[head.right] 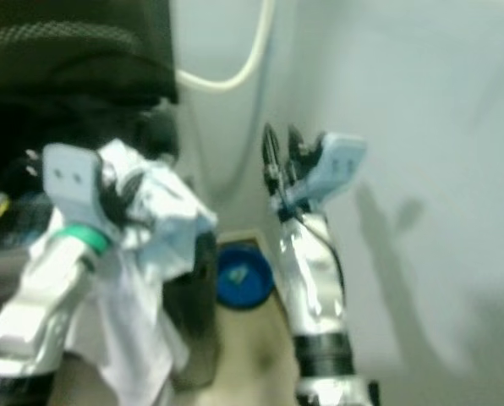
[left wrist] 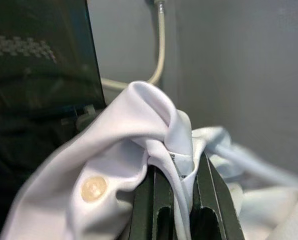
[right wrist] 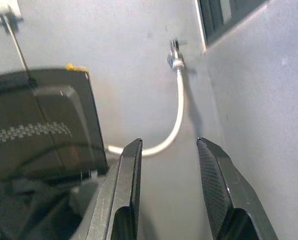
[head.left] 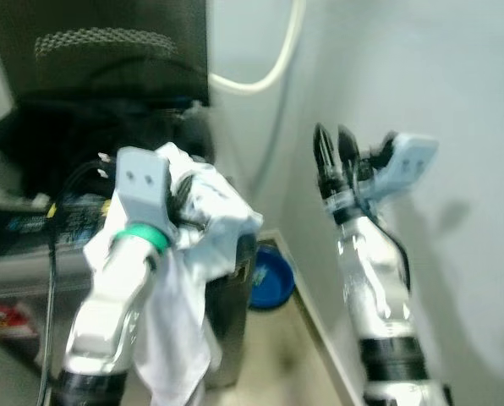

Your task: Clothes washing

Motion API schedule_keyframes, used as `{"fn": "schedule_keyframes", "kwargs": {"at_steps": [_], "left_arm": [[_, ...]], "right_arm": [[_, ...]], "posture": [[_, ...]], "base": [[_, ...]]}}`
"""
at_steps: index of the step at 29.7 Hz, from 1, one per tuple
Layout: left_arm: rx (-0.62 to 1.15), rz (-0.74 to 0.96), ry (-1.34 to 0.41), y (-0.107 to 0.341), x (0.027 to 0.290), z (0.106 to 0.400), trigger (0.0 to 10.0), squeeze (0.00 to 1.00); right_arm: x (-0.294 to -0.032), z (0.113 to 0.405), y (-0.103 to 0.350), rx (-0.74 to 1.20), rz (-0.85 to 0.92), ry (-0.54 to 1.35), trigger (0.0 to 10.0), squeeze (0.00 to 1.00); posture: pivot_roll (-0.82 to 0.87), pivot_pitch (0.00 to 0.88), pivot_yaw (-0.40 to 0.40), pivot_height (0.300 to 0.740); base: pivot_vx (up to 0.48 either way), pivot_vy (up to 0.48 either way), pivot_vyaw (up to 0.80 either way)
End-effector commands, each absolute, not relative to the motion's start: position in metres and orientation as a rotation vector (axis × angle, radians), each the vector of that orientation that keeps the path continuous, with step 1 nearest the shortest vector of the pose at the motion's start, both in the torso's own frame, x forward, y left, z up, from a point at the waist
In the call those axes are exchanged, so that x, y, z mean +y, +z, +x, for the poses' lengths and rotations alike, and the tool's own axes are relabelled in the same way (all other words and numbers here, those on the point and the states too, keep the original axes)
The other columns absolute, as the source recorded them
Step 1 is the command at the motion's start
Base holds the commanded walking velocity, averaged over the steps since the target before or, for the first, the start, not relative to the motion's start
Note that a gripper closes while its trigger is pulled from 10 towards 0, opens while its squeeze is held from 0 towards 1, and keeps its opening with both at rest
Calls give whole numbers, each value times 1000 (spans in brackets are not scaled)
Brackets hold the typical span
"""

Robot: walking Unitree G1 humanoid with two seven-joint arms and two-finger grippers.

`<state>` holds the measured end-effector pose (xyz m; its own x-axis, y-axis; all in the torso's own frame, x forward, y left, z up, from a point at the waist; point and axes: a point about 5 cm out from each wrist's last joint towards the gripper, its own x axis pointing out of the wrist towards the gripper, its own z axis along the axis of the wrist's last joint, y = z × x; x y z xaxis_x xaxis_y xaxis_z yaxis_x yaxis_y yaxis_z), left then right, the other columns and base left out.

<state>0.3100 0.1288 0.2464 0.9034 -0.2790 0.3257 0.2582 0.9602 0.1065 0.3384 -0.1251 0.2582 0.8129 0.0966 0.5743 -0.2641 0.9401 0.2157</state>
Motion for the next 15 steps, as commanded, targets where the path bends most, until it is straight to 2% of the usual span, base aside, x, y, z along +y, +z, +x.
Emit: {"fn": "schedule_keyframes", "kwargs": {"at_steps": [1,12,15], "left_arm": [[-402,68,-251,257,134,308,10000,0],[-402,85,-249,256,133,307,10000,0],[-395,78,-240,256,133,307,10000,0]], "right_arm": [[-115,337,258,-590,286,231,10000,0],[-114,337,257,-587,278,237,10000,0],[-113,336,257,-586,279,252,10000,0]], "posture": [[72,0,16,740],[72,0,15,740],[71,0,17,740]], "base": [[458,0,0],[422,0,0],[0,0,0]]}}
